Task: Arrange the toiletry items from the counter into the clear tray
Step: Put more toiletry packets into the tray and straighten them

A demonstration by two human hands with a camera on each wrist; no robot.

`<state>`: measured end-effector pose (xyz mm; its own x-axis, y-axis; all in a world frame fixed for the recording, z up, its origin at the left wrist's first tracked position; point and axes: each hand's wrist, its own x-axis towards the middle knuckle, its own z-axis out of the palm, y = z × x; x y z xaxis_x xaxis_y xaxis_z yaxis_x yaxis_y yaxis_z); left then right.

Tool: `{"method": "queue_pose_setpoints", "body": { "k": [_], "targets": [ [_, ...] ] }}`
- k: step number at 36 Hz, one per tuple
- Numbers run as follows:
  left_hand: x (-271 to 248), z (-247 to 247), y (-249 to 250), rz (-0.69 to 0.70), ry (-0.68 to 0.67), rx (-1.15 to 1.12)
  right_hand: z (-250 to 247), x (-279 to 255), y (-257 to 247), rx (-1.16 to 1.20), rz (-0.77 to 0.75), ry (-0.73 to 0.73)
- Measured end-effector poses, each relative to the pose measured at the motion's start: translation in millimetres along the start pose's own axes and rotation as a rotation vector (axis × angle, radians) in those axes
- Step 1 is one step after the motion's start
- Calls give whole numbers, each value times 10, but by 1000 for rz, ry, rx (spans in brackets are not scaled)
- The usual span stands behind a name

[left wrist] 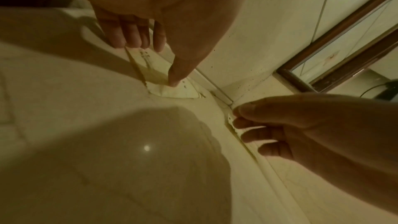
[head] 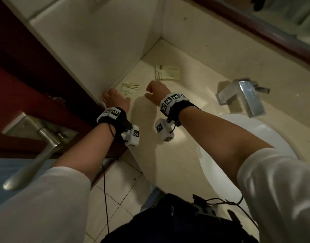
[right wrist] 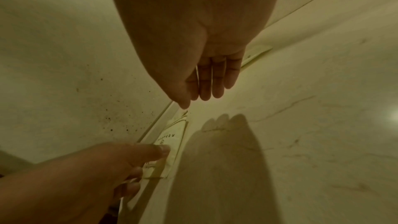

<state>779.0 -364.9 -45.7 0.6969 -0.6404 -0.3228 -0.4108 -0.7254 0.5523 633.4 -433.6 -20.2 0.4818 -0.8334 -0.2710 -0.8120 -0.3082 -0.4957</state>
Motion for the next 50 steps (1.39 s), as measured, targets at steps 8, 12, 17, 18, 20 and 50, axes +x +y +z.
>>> {"method": "queue_pose_setpoints", "body": {
  "k": [8, 12, 17, 18, 20, 50],
  "targets": [
    [80, 17, -95, 125, 21, 76, 160, 298, -221, -25, 41, 11],
    [97, 4, -135, 171, -2, 89, 234, 371, -285, -59, 51, -35],
    [28, -58, -86, 215, -29, 94, 246, 357, -308, -9, 38, -44],
    [24, -81, -66, 223, -67, 85, 226, 337, -299, 33, 36, -40],
    [18, -125, -24, 248, -161, -12, 161, 264, -262, 126, 20, -10],
    [-2035, 527, 838, 82, -1086, -642, -439, -2586, 1426, 902, 409, 410]
  ]
}}
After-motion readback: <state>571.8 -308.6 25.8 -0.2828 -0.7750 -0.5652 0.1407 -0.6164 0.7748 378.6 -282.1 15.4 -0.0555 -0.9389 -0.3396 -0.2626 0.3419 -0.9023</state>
